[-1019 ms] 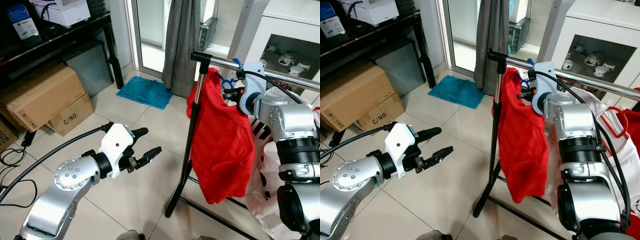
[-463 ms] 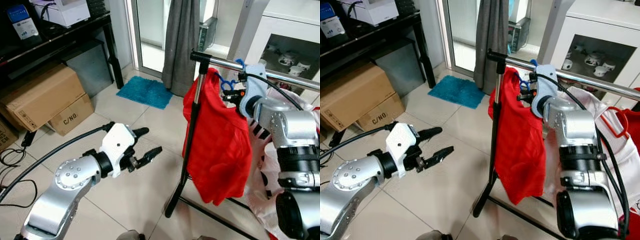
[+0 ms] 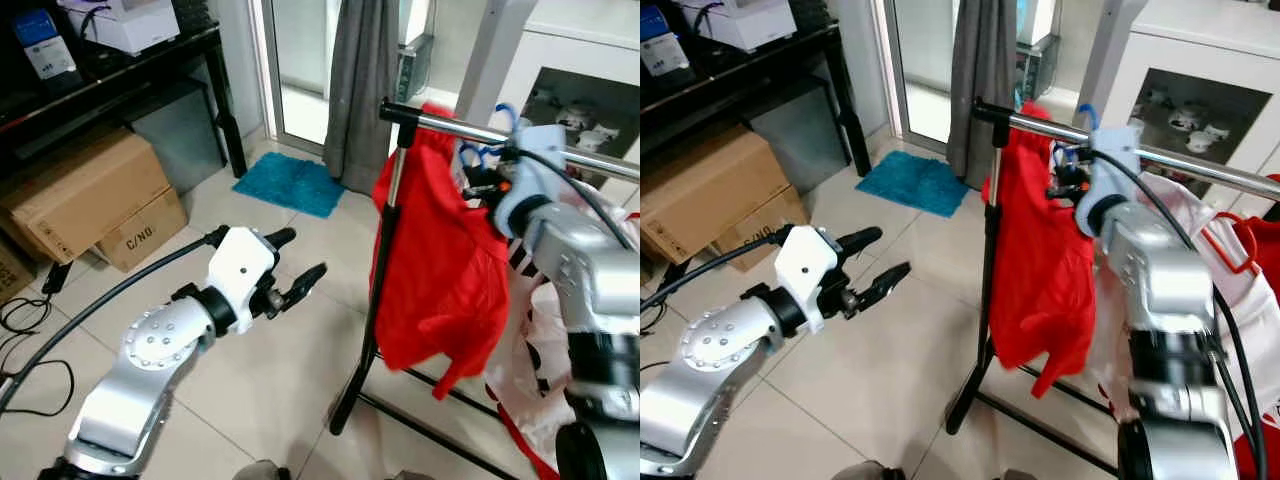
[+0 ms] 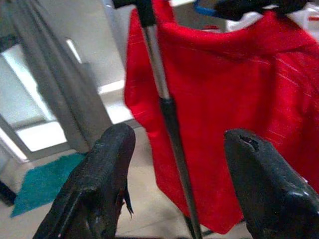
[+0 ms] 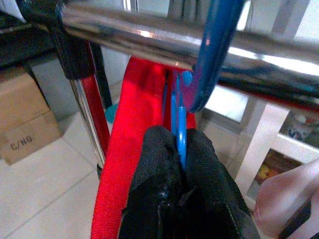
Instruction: Hang hanger
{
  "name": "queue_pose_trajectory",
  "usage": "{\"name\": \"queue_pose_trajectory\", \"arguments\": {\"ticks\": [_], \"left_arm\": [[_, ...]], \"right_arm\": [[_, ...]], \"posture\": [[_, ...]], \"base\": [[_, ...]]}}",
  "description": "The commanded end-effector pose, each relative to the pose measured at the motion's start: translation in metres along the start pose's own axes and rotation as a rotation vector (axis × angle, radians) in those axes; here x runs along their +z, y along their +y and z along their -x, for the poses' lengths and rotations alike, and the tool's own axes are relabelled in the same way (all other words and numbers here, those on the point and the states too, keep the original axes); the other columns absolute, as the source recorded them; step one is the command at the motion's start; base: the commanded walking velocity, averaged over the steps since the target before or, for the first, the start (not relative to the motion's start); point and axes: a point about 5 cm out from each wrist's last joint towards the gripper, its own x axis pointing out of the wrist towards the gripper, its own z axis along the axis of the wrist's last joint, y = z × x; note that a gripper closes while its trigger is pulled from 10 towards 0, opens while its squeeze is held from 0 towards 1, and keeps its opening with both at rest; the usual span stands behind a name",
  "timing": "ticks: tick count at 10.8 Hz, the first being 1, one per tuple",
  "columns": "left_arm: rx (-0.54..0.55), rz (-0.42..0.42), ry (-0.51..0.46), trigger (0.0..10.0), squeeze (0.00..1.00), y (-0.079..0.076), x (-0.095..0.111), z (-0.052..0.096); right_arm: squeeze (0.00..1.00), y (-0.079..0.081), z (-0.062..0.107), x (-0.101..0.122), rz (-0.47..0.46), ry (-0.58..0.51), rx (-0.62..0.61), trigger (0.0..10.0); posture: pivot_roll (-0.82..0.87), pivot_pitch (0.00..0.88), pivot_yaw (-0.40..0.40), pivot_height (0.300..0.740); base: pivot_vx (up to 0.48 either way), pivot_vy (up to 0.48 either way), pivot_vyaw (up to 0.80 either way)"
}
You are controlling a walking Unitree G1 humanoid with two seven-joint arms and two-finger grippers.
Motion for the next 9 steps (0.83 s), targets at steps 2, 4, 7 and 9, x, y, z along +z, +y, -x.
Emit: {"name": "queue_pose_trajectory", "arguments": {"ticks": [2, 4, 7, 9], "left_arm": [[0.088, -0.001, 0.002, 10.0, 0.00, 0.005, -0.004, -0.003], [0.149, 0.037, 0.022, 10.0, 0.00, 0.005, -0.010, -0.005], [0.156, 0.040, 0.023, 10.0, 0.00, 0.004, -0.012, -0.006], [0.159, 0.043, 0.021, 10.0, 0.00, 0.005, -0.012, -0.006]], "right_arm": [[0.00, 0.004, 0.013, 0.008, 0.010, -0.091, -0.005, 0.0], [0.00, 0.008, 0.028, -0.010, 0.006, -0.094, -0.026, 0.0], [0.00, 0.016, 0.042, -0.026, -0.021, -0.084, -0.055, 0.0], [0.00, 0.017, 0.044, -0.029, 0.010, -0.083, -0.069, 0.0]], "posture": [[-0.09, 0.054, 0.076, 0.740], [-0.09, 0.062, 0.076, 0.740], [-0.09, 0.064, 0.074, 0.740], [-0.09, 0.061, 0.076, 0.740]], "base": [[0.000, 0.000, 0.00], [0.000, 0.000, 0.00], [-0.275, 0.000, 0.00], [-0.261, 0.000, 0.00]]}}
